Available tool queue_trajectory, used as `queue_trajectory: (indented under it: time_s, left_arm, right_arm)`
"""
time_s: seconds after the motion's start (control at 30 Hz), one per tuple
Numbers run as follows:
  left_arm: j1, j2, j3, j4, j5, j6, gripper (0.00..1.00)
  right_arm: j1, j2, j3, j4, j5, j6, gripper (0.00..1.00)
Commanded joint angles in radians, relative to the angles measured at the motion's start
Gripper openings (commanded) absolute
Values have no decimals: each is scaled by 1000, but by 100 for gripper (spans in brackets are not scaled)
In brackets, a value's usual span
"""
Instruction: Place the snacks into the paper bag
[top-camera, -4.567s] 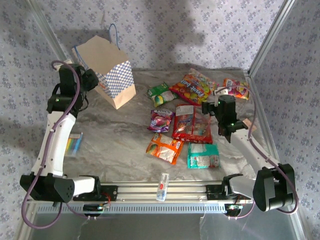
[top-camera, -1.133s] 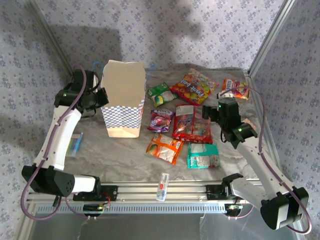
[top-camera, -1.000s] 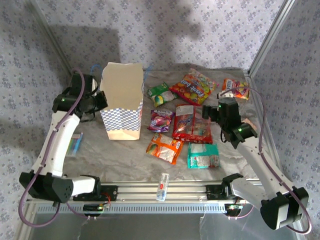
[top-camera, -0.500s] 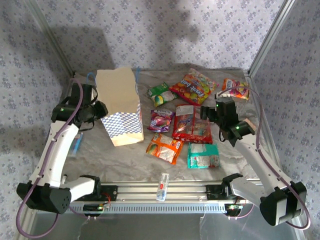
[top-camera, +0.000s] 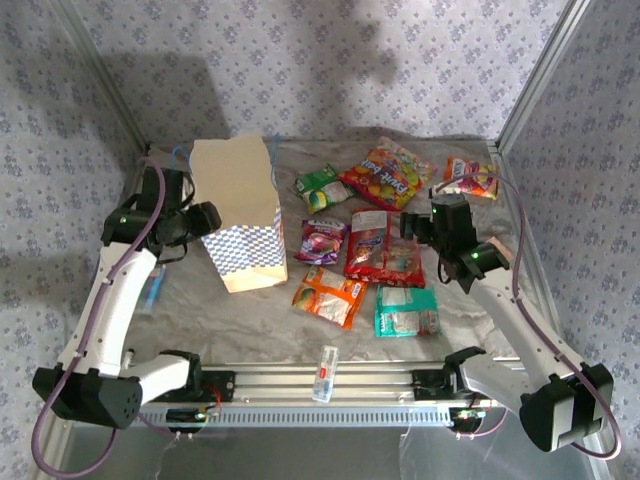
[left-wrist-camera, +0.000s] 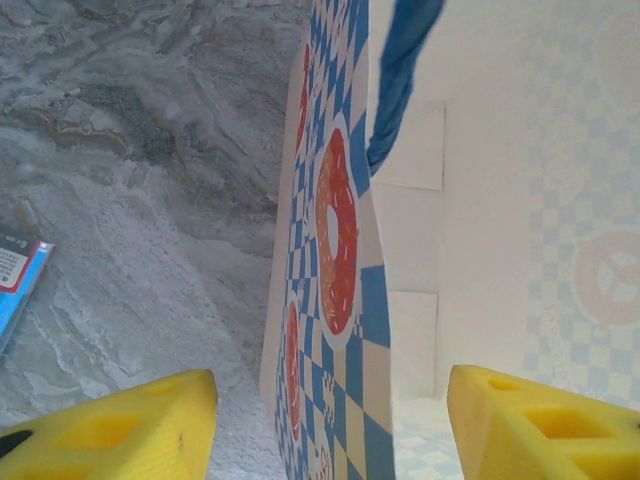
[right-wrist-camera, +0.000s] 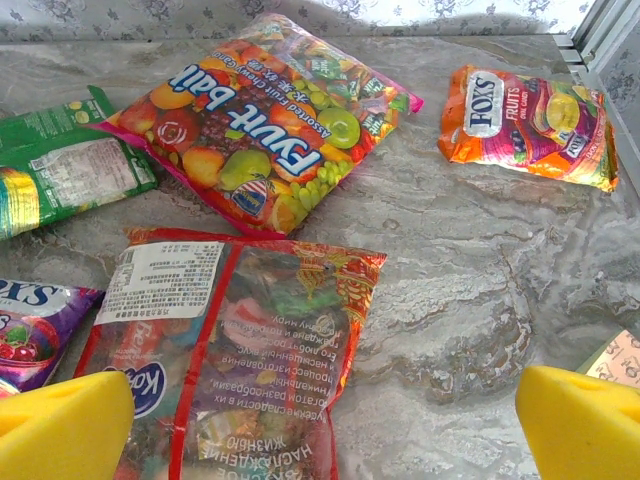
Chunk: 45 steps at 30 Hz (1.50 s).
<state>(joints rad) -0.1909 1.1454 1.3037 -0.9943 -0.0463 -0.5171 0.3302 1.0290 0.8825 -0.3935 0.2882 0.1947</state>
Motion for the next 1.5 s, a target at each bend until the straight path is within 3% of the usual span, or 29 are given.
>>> queue_trajectory:
  time_s: [0.0, 0.27, 0.77, 0.87, 1.23, 1.47]
  left_arm:
    - [-4, -40, 51, 4, -20, 0, 65]
    - [-5, -153, -14, 135, -14, 17, 69]
    - [-4, -201, 21, 91, 11, 43, 67]
    - [-4, -196, 32, 88, 46, 90, 58]
    - [-4, -191, 26, 96, 13, 143, 61]
    - [-4, -203, 26, 142, 15, 162, 62]
  right_arm:
    - [10, 8, 10, -18, 0, 0, 100]
    - [14, 2, -2, -4, 7, 8, 100]
    - [-7, 24, 8, -23, 129, -1, 100]
    - [-37, 42, 5, 0, 137, 1, 100]
    - [-250, 191, 62, 64, 47, 52, 100]
    - [-322, 316, 141, 53, 34, 78, 100]
